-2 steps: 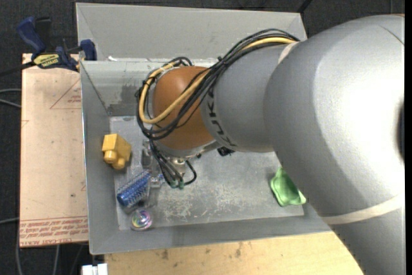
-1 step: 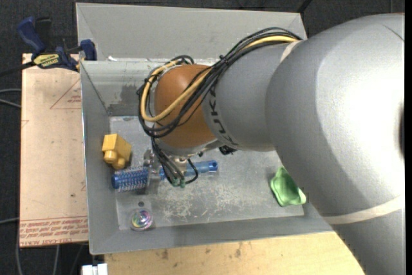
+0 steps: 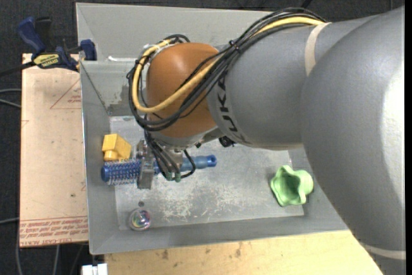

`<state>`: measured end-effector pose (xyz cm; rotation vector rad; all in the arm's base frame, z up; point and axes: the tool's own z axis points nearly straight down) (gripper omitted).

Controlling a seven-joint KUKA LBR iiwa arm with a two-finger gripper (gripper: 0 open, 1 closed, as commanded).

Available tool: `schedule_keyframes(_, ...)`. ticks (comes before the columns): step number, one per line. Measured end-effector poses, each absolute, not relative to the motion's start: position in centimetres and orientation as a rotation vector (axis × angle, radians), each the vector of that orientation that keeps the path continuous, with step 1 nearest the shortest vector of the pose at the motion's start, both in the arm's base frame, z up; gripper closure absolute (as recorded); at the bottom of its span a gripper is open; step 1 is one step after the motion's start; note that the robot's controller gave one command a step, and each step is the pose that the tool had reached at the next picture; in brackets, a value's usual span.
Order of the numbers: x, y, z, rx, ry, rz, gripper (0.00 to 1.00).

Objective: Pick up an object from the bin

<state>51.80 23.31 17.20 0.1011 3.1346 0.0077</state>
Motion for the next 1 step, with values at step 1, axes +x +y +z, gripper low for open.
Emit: schedule_keyframes(1, 50.31, 23.47, 26.95, 0.107, 3.133, 0.007, 1.00)
